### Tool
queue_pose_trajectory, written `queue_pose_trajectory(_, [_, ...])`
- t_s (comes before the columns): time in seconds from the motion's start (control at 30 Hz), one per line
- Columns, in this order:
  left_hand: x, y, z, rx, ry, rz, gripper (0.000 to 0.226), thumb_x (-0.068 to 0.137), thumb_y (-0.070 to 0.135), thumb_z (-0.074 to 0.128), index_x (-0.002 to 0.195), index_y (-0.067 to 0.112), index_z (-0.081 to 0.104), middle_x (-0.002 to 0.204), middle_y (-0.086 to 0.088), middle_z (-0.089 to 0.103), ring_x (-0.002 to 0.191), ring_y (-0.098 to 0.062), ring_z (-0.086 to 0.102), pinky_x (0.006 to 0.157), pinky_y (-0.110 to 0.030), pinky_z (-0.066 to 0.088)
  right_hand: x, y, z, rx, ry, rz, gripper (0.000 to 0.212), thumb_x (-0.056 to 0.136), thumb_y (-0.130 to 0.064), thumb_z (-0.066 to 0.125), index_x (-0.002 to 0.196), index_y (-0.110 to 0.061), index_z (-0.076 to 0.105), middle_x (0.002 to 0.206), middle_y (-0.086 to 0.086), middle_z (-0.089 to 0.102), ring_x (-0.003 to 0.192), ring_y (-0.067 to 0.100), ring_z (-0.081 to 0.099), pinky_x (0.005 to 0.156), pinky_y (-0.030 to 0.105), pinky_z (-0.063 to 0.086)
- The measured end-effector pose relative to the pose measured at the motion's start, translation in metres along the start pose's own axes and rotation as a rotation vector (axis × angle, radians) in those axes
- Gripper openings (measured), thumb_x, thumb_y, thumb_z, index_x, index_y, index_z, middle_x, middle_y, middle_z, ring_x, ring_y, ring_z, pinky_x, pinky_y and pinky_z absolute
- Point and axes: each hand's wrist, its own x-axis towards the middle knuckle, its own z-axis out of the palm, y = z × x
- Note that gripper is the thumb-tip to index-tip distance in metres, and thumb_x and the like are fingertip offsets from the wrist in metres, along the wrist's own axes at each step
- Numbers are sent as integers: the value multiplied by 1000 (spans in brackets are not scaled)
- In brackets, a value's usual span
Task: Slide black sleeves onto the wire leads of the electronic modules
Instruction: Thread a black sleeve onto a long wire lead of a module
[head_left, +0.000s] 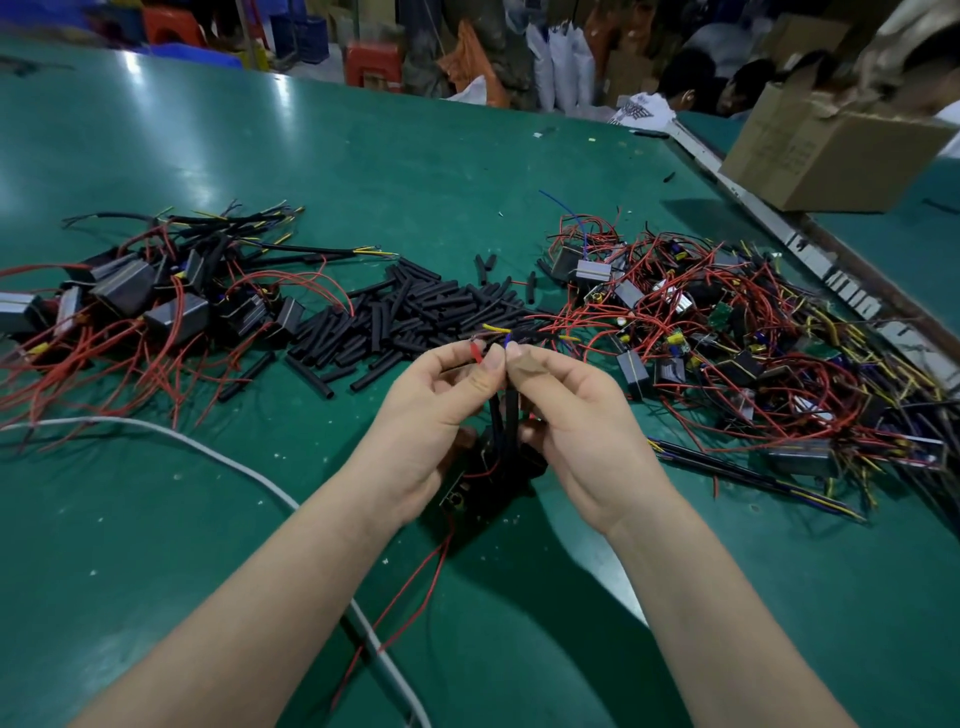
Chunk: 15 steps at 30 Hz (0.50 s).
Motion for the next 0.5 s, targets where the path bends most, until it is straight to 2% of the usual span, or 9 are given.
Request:
queue_pose_trajectory(0.1, [-2, 2, 0, -8, -83, -34, 47, 65, 40, 67, 105, 17, 61, 74, 7, 66, 57, -1, 55, 44, -14, 35, 1, -1, -4, 34, -55, 41, 19, 88, -29, 59, 80, -28, 76, 81, -8, 67, 71, 3, 59, 63, 25, 37])
queue_pose_trajectory(0.23, [0, 1, -3, -5, -70, -102, 48, 59, 41, 71, 99, 17, 60, 90, -8, 63, 73, -14, 55, 42, -14, 37, 2, -1, -10, 29, -111, 97, 20, 77, -37, 62, 81, -23, 75, 78, 2, 64, 68, 8, 62, 70, 31, 37])
queue_pose_trajectory(0.3, [1, 1, -4, -32, -75, -109, 50, 57, 40, 72, 99, 17, 59, 85, -6, 65, 67, -12, 58, 41, -14, 38, 2, -1, -12, 38, -129, 130, 18, 77, -34, 63, 81, -22, 75, 77, 3, 62, 67, 9, 57, 71, 31, 37])
queue_pose_trajectory(0.37, [1, 1, -3, -39, -90, -84, 51, 56, 41, 73, 99, 17, 59, 79, -1, 66, 65, -10, 59, 47, -16, 40, 3, -1, -13, 77, -138, 143, 16, 80, -28, 62, 84, -21, 76, 83, 5, 65, 71, 12, 58, 71, 30, 39])
queue_pose_trajectory(0.43, [2, 0, -2, 6, -81, -15, 55, 57, 45, 72, 103, 18, 60, 82, 0, 66, 73, -13, 58, 59, -23, 39, 5, -1, -11, 161, -127, 141, 18, 80, -26, 62, 89, -15, 74, 93, 11, 66, 76, 17, 58, 70, 30, 41])
queue_pose_trajectory(0.5, [2, -1, -2, 59, -49, 80, 52, 58, 47, 72, 101, 20, 59, 83, 7, 67, 77, -8, 59, 63, -21, 41, 6, -2, -10, 261, -91, 140, 16, 76, -29, 62, 79, -17, 73, 84, 6, 67, 68, 11, 57, 56, 19, 43])
